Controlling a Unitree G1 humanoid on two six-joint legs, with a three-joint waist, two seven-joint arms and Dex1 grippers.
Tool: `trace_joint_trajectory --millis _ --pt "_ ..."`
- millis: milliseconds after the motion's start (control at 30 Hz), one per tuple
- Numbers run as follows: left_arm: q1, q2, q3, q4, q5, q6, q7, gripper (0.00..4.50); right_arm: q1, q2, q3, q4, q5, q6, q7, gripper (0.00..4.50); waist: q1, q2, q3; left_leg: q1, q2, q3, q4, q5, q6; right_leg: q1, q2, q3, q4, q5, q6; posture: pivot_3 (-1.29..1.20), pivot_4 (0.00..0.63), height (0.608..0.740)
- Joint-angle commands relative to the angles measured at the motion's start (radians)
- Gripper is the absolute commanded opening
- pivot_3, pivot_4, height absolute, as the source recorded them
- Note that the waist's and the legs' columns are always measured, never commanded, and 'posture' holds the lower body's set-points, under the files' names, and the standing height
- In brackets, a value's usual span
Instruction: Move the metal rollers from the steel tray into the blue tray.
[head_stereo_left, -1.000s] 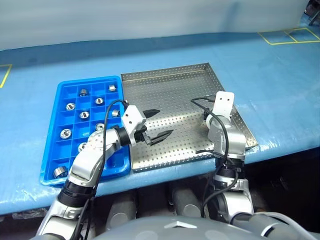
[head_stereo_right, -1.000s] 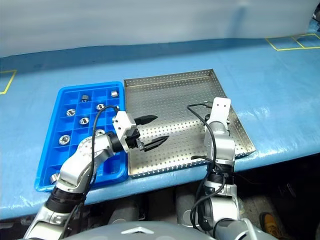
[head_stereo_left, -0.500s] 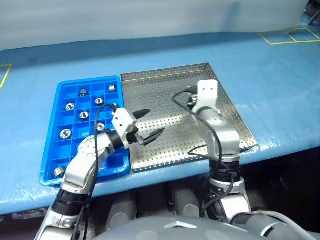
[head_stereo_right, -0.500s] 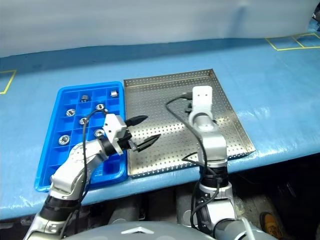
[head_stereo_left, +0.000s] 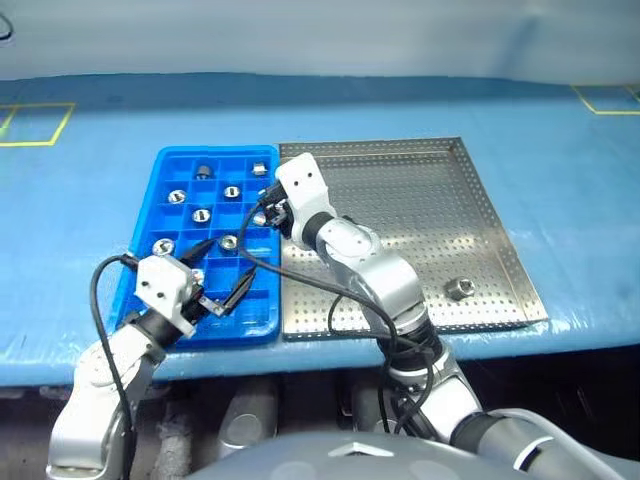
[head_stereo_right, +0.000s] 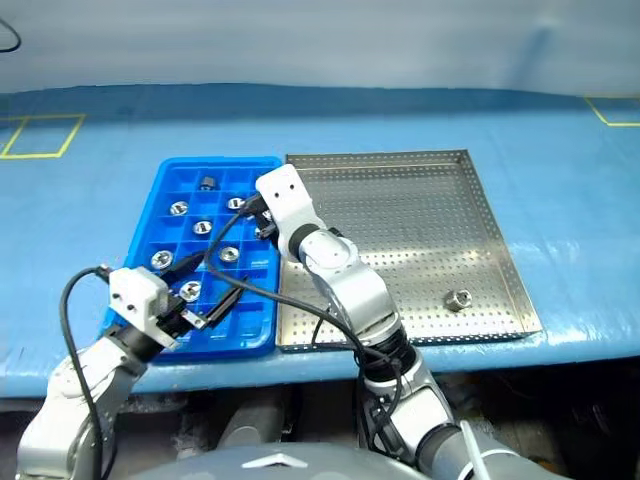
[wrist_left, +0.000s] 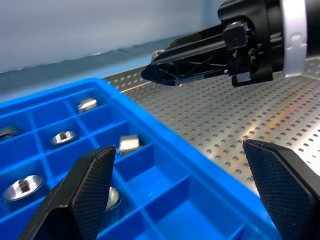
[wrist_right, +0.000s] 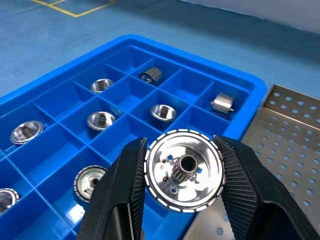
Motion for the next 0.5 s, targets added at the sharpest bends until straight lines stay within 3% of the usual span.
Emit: trace_joint_trajectory --millis 33,300,500 --pt "0.059 -0.016 0.029 -0.079 0.003 -0.035 0.031 4.50 0.024 -0.001 0.063 -0.050 0.026 -0.002 0.044 1.74 0.007 0.000 0.000 0.000 0.000 0.000 0.000 0.000 0.000 0.000 0.000 0.000 0.000 0.000 -0.001 0.30 0.150 0.740" --pt "0.078 -0.041 -0.015 -0.063 0.023 -0.062 0.055 4.50 0.109 -0.132 0.141 -0.159 0.075 0.090 0.147 1.74 0.035 0.000 0.000 0.000 0.000 -0.001 0.000 0.000 0.000 0.000 0.000 -0.001 0.000 -0.001 -0.002 0.28 0.150 0.740" --pt "0.044 -0.034 -0.032 -0.040 0.017 -0.060 0.049 4.50 0.118 -0.169 0.149 -0.185 0.092 0.127 0.163 1.74 0.033 0.000 0.000 0.000 0.001 -0.001 0.000 0.000 0.000 0.000 0.001 -0.001 0.000 -0.002 -0.002 0.27 0.150 0.740"
